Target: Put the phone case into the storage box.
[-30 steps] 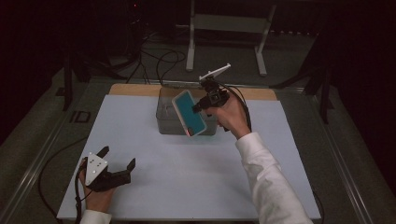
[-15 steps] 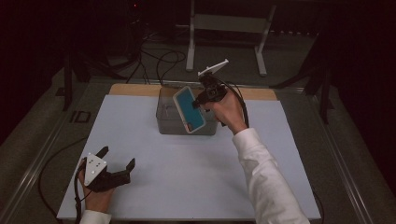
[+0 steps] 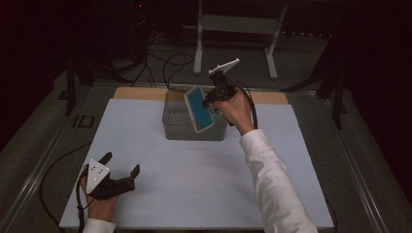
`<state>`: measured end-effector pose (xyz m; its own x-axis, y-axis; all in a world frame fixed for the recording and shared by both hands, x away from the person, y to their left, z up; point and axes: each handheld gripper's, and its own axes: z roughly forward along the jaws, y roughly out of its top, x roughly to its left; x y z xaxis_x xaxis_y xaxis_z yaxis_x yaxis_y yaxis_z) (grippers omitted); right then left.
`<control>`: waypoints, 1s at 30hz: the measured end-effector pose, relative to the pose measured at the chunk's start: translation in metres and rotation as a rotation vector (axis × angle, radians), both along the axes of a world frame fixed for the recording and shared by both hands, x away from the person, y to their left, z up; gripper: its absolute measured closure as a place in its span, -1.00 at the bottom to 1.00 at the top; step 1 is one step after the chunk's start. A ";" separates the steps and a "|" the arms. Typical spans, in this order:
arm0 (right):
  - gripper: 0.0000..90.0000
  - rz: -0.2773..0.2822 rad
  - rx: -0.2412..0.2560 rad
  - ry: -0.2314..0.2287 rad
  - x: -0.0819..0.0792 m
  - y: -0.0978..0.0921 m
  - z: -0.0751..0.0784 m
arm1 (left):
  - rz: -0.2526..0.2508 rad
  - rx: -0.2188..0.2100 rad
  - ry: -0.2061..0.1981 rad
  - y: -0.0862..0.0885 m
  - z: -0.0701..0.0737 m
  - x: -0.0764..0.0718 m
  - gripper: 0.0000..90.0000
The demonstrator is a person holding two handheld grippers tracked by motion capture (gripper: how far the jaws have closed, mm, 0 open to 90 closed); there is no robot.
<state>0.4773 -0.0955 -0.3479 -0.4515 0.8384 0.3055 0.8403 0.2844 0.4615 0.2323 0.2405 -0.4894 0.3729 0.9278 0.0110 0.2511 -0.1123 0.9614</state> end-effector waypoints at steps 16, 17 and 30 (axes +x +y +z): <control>0.83 -0.089 -0.049 -0.004 0.015 0.003 0.000 | 0.009 -0.011 -0.005 0.002 0.001 -0.002 -1.00; 0.83 -0.099 -0.047 0.000 0.016 0.003 -0.001 | 0.009 -0.012 -0.006 0.002 0.001 -0.002 -1.00; 0.83 -0.200 -0.077 0.006 0.029 0.002 -0.012 | 0.007 -0.013 -0.007 0.002 0.001 -0.002 -1.00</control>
